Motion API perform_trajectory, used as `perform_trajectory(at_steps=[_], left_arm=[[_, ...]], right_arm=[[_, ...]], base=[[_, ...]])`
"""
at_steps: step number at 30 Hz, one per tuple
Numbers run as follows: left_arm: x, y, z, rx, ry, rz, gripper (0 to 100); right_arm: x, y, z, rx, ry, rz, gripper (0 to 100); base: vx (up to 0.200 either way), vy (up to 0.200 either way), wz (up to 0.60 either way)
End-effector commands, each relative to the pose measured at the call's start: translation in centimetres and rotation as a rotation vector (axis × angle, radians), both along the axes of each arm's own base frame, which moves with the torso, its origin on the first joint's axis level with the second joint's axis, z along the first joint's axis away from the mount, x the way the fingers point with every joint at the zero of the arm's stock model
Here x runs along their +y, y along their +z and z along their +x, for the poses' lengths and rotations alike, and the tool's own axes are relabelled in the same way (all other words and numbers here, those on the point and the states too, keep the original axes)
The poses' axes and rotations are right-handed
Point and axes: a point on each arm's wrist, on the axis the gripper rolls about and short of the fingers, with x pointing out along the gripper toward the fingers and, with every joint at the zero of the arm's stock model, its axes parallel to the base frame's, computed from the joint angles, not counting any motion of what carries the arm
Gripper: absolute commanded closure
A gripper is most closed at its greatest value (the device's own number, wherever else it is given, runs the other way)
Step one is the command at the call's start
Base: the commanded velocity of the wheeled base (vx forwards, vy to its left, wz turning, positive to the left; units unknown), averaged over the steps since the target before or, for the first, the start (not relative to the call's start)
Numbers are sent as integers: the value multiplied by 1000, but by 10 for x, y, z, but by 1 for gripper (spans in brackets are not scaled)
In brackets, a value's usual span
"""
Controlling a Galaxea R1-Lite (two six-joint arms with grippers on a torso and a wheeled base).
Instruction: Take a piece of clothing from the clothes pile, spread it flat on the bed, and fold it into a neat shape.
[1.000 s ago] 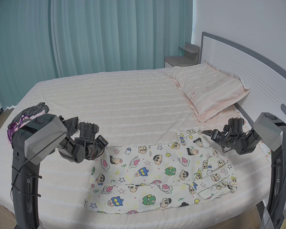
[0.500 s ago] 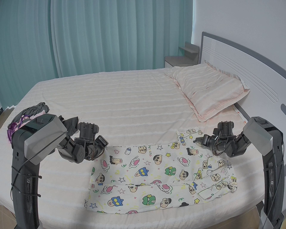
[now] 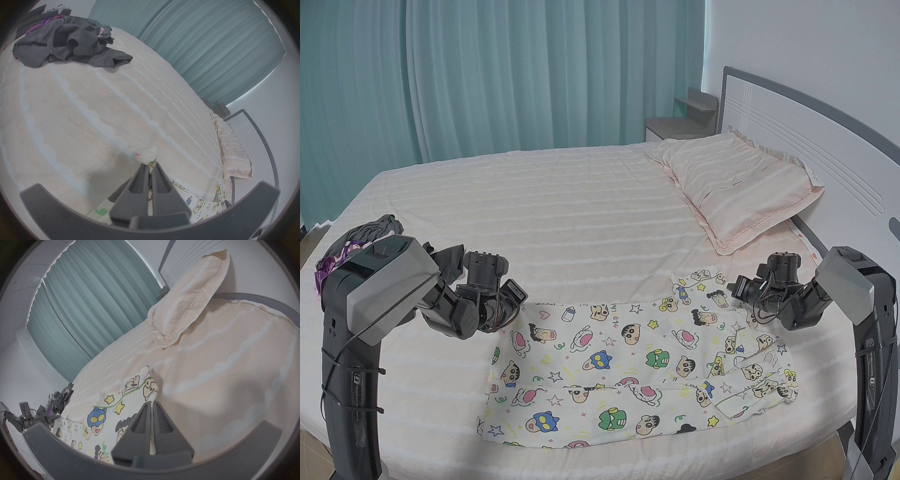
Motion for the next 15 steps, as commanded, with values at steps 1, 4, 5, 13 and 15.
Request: perform_trajectory(at_steps=[1, 4, 5, 13, 15], left_arm=[[6, 5, 3, -16, 20, 1, 100], [8, 9, 4, -28, 26, -2, 100], [8, 9, 4, -28, 26, -2, 100], [13, 10, 7, -33, 35, 3, 100], [13, 10, 7, -33, 35, 3, 100]], right_arm=[[-4, 5, 3, -30, -9, 1, 100], [-6, 6, 3, -48, -14, 1, 100], [-6, 6, 3, -48, -14, 1, 100], [-9, 8, 3, -36, -18, 23, 100], [-8, 9, 2, -26, 1, 33, 100]], base=[[0, 0, 0], [0, 0, 0], [0, 0, 0], [0, 0, 0], [0, 0, 0]])
